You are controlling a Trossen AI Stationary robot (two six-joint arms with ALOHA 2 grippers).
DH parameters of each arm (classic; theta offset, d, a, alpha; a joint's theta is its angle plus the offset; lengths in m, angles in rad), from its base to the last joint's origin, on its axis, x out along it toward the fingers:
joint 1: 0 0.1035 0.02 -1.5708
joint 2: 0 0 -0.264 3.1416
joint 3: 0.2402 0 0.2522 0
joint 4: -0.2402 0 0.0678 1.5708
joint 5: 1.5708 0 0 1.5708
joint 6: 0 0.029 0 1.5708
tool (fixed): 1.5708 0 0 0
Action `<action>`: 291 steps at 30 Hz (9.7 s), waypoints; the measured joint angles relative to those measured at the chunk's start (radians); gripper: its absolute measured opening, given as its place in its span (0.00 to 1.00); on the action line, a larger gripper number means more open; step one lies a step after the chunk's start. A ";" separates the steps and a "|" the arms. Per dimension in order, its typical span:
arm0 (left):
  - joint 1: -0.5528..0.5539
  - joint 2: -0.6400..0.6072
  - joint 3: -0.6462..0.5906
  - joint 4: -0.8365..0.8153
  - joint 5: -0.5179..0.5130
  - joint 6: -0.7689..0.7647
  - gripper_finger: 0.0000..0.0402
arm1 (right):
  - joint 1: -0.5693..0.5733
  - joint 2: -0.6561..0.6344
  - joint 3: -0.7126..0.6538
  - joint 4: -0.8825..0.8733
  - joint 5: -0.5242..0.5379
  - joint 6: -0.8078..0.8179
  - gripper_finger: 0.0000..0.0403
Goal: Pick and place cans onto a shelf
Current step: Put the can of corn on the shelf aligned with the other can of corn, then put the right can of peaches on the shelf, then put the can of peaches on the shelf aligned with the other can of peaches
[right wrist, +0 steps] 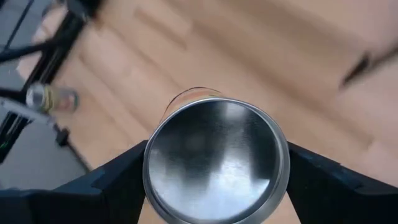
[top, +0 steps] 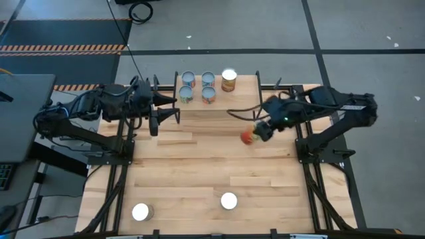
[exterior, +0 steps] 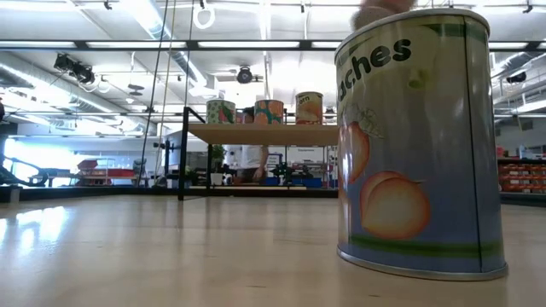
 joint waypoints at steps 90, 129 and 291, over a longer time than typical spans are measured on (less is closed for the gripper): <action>-0.172 -0.003 0.000 -0.013 0.030 -0.054 0.47 | 0.201 0.290 0.150 0.260 0.132 -0.705 0.93; -0.262 -0.002 0.001 -0.110 0.019 -0.131 0.47 | 0.346 0.694 -0.093 0.593 -0.259 -1.020 0.98; -1.014 0.765 -0.073 -0.620 0.446 -0.833 0.47 | 0.160 0.073 -0.022 0.559 0.447 -0.597 0.87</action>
